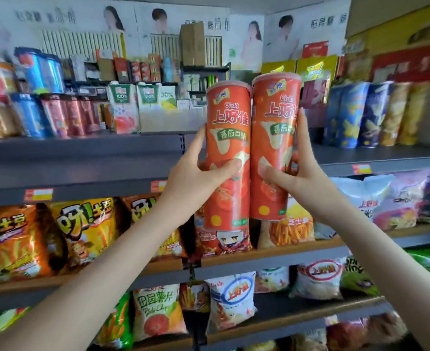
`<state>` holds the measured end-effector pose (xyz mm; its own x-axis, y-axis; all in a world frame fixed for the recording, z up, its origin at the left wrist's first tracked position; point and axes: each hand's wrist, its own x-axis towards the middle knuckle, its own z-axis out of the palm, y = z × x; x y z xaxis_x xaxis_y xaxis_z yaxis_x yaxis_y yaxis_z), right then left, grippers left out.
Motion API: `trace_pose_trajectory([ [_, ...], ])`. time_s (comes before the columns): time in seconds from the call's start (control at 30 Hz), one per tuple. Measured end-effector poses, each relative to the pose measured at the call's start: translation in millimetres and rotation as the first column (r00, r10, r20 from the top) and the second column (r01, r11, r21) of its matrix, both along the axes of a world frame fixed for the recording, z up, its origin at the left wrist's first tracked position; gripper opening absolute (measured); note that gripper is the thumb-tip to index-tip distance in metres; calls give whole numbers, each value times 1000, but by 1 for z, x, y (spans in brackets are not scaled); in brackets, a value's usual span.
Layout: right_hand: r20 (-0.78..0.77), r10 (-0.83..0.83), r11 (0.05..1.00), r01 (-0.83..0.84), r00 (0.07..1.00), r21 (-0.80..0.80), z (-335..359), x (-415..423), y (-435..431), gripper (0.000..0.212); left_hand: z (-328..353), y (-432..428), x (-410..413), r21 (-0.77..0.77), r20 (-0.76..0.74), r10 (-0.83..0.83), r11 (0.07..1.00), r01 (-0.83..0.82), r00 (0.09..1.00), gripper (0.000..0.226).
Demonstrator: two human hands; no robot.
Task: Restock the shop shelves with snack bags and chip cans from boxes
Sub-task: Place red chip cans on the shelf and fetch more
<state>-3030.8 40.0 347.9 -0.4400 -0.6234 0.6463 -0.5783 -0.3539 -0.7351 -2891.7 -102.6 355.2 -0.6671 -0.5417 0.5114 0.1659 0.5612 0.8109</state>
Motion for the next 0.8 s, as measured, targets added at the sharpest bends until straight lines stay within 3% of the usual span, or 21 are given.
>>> trace_pose_trajectory([
  [0.23,-88,-21,999,19,996,-29,9,-118,47,99,17,54,-108,-27,-21,31,999,-32,999,77],
  [0.4,-108,33,999,-35,994,-18,21,-209,72,99,28,89,-189,56,-85,61,997,-56,995,78],
  [0.6,-32,-13,1000,13,999,18,30,-288,67,105,36,106,-257,161,-93,89,984,-73,992,75],
  [0.8,85,6,999,-9,996,39,35,-335,32,86,49,83,-286,212,-99,177,965,-153,979,70],
])
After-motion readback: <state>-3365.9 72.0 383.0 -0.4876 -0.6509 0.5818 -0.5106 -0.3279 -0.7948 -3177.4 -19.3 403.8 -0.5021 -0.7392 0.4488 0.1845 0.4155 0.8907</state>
